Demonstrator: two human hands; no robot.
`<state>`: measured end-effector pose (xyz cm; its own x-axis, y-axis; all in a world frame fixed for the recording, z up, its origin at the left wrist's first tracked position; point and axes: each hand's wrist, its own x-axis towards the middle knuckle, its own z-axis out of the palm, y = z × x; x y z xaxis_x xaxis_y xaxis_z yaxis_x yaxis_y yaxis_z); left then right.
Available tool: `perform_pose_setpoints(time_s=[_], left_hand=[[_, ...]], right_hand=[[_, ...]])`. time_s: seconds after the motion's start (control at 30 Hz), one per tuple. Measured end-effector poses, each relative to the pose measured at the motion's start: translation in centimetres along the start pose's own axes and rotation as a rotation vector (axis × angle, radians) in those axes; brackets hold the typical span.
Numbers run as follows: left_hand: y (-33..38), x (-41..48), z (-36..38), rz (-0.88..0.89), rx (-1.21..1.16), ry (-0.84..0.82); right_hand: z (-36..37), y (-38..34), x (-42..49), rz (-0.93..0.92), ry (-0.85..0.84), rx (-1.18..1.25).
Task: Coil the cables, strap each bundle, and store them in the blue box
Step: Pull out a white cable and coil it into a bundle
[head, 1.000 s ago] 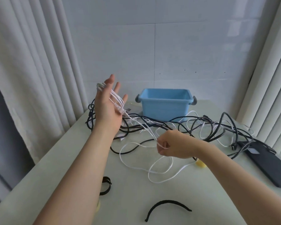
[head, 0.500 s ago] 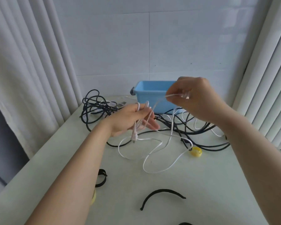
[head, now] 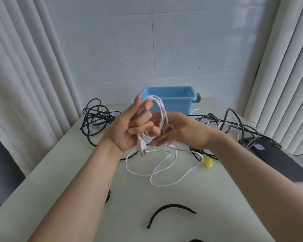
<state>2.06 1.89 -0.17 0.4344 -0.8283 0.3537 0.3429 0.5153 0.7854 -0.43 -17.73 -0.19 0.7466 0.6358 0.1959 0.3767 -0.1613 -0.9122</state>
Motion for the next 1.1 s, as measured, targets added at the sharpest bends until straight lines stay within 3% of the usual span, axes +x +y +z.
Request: perform_pose_setpoints(time_s=[0.17,0.3,0.47,0.57,0.67,0.83,0.93,1.1], left_hand=[[-0.4,-0.3,-0.3,0.098,-0.111,0.009],[-0.6,-0.4,0.1,0.066,-0.152,-0.015],[-0.5,-0.7,-0.7,-0.011,-0.186,0.018],[-0.1,-0.7,-1.7,-0.077,-0.171,0.149],[0.3,-0.6,-2.3,-0.099,-0.029,0.417],[1.0,-0.3,-1.4,-0.022,0.209,0.569],[1.8,-0.5,-1.9,0.143,0.137,0.589],[2.2,-1.0,-3.4,0.319,-0.054,0.712]], right_hand=[[2.1,0.0,0.5,0.07,-0.074,0.366],[2.5,0.1,0.5,0.071,-0.106,0.44],[2.3,0.4,1.0,0.131,0.148,0.455],[1.7,0.5,1.0,0.133,0.271,0.402],[0.8,0.6,0.8,0.128,0.347,0.367],[0.4,1.6,0.7,0.063,0.253,0.203],[-0.1,2.0,0.5,0.07,0.258,0.137],[-1.2,3.6,0.6,0.132,0.474,0.253]])
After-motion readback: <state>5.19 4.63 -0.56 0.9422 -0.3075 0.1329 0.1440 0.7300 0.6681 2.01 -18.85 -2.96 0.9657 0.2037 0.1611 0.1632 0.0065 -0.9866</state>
